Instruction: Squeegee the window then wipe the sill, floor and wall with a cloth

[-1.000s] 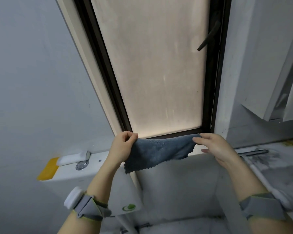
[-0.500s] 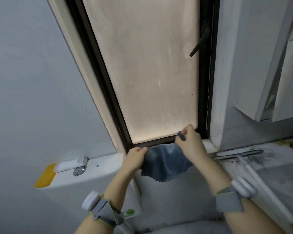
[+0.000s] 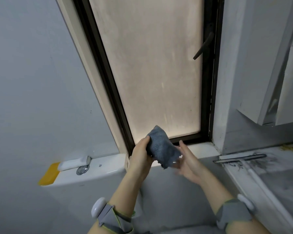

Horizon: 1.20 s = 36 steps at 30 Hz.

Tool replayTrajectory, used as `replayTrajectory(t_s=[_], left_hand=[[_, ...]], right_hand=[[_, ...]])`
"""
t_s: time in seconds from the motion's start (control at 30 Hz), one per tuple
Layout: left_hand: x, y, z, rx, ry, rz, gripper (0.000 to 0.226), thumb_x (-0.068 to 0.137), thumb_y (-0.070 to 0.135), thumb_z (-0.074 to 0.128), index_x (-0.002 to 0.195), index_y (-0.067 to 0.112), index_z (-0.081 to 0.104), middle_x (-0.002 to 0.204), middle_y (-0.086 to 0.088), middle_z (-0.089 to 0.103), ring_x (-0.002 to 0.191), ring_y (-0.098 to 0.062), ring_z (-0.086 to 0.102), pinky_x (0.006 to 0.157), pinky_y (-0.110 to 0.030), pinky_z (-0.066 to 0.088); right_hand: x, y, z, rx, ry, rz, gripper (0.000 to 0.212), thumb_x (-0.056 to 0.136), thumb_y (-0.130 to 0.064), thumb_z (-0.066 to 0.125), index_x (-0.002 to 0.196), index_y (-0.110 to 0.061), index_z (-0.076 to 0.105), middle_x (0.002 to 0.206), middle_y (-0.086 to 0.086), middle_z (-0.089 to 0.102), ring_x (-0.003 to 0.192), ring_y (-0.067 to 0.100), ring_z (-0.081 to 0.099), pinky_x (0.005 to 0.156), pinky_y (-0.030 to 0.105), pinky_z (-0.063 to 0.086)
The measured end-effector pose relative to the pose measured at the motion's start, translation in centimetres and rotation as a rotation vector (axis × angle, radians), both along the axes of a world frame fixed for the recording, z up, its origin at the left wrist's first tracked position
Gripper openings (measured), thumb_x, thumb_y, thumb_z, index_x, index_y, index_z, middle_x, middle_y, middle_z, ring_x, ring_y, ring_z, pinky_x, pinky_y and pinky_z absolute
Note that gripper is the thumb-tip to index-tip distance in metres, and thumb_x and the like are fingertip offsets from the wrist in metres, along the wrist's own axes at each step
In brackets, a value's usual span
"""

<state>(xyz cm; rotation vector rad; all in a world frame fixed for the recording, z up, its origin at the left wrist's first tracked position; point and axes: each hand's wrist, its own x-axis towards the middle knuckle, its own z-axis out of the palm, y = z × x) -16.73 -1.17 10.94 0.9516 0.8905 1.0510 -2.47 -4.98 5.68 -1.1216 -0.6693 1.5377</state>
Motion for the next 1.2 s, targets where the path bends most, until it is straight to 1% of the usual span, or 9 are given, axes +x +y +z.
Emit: replayTrajectory(t_s=[0.13,0.33,0.5,0.73,0.83,0.97,1.07,1.13,1.2], left_hand=[[-0.6,0.3,-0.5,0.068,0.175,0.129,0.014,0.097,0.019,0.048,0.096,0.008,0.057,0.089,-0.007,0.057,0.080,-0.018,0.055,0.064,-0.031,0.052],[-2.9,1.3,-2.4,0.295,0.511,0.074,0.032,0.086,0.000,0.057,0.115,0.015,0.054,0.091,-0.006,0.066,0.080,-0.015,0.062,0.070,-0.025,0.053],[-3.9,1.9,-2.9,0.512,0.873,0.059,0.011,0.083,0.005,0.058,0.083,0.014,0.063,0.077,0.000,0.068,0.073,-0.012,0.063,0.058,-0.016,0.044],[-5.7,2.2,1.4,0.501,0.677,0.107,0.008,0.096,0.018,0.050,0.088,0.018,0.048,0.081,-0.011,0.057,0.076,-0.022,0.053,0.066,-0.041,0.046],[-7.3,2.1,7.8,0.639,0.477,0.298,0.014,0.095,0.014,0.054,0.086,0.024,0.050,0.083,-0.009,0.058,0.074,-0.021,0.057,0.062,-0.035,0.050],[-11.2,2.6,12.0,0.786,0.385,0.463,0.012,0.092,0.015,0.059,0.085,0.024,0.054,0.083,-0.001,0.061,0.067,-0.008,0.059,0.049,-0.016,0.048],[-15.3,7.2,5.5,0.550,0.561,0.521,0.010,0.091,0.021,0.062,0.081,0.021,0.059,0.079,-0.009,0.064,0.071,-0.025,0.063,0.055,-0.027,0.051],[-19.1,8.9,-3.4,0.210,0.898,0.444,0.021,0.092,0.031,0.058,0.085,0.013,0.065,0.089,-0.019,0.069,0.083,-0.036,0.066,0.069,-0.036,0.051],[-21.7,7.1,-10.1,0.015,0.977,0.366,0.026,0.089,0.031,0.057,0.087,0.006,0.065,0.096,-0.023,0.068,0.078,-0.033,0.065,0.071,-0.035,0.050]], right_hand=[[-0.7,0.4,0.3,0.106,0.242,-0.201,0.046,0.092,-0.017,0.049,0.136,-0.017,0.036,0.106,0.010,0.057,0.092,0.027,0.057,0.080,0.043,0.046],[0.8,1.1,1.8,0.128,-0.443,-0.136,0.061,0.078,-0.005,0.064,0.130,-0.027,0.042,0.104,0.011,0.059,0.089,0.022,0.059,0.085,0.035,0.049],[-0.3,1.9,1.6,0.103,-1.084,-0.248,0.019,0.081,-0.011,0.056,0.096,-0.019,0.065,0.106,0.004,0.054,0.091,0.021,0.056,0.073,0.027,0.043],[-2.6,2.2,7.3,0.417,-1.002,-0.328,0.012,0.086,-0.012,0.050,0.084,-0.022,0.055,0.077,-0.004,0.059,0.075,0.018,0.056,0.066,0.023,0.044],[-4.7,2.7,13.3,0.698,-0.828,-0.475,0.013,0.090,-0.010,0.050,0.099,-0.018,0.056,0.078,-0.017,0.052,0.072,-0.003,0.052,0.061,0.003,0.039],[-8.9,5.1,16.8,0.922,-0.611,-0.574,0.014,0.088,-0.010,0.056,0.102,-0.013,0.054,0.083,-0.017,0.053,0.074,-0.012,0.053,0.068,0.011,0.045],[-12.7,9.2,10.6,0.744,-0.641,-0.423,0.017,0.086,-0.013,0.059,0.102,-0.011,0.054,0.084,-0.003,0.059,0.075,0.004,0.057,0.072,0.029,0.049],[-13.4,11.1,2.3,0.345,-0.920,-0.112,0.032,0.087,-0.028,0.059,0.109,-0.006,0.055,0.099,0.013,0.064,0.092,0.026,0.061,0.078,0.034,0.049],[-11.6,10.8,-4.8,0.009,-1.097,0.057,0.035,0.088,-0.035,0.054,0.106,-0.005,0.058,0.109,0.019,0.064,0.102,0.032,0.060,0.076,0.030,0.045]])
